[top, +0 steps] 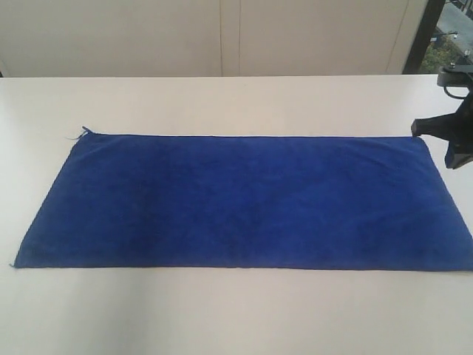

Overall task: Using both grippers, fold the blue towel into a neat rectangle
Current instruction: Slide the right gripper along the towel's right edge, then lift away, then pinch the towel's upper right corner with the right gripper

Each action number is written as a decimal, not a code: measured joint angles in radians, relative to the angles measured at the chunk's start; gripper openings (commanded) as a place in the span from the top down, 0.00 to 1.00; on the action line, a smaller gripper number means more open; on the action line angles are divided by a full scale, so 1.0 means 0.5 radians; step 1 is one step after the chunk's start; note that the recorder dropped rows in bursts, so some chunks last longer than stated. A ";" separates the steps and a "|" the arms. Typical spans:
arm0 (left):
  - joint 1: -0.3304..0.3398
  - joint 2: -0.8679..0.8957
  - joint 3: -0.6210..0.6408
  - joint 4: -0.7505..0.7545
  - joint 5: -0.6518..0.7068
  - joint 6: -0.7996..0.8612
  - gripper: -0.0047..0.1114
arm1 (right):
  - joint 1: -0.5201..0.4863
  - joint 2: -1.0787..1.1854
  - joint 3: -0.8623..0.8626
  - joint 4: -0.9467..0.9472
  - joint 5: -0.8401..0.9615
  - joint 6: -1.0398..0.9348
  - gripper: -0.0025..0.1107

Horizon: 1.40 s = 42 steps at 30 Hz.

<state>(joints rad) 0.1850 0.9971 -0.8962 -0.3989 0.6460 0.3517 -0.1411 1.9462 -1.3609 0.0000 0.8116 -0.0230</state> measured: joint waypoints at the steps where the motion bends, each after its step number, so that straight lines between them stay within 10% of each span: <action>1: 0.000 0.000 0.000 0.000 0.000 0.000 0.96 | -0.017 0.019 0.000 0.032 0.000 -0.038 0.98; 11: 0.000 0.000 0.000 0.000 0.000 0.000 0.96 | -0.041 0.157 0.000 0.094 -0.048 -0.114 0.64; 25: 0.000 0.000 0.000 0.000 0.000 0.000 0.96 | -0.041 0.217 0.062 0.056 -0.144 -0.115 0.63; 42: 0.000 0.000 0.000 0.000 0.000 0.000 0.96 | -0.041 0.235 0.059 0.098 -0.119 -0.115 0.98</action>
<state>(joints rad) 0.1850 0.9971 -0.8962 -0.3989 0.6460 0.3517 -0.1617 2.0639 -1.3316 0.0492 0.7522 -0.0807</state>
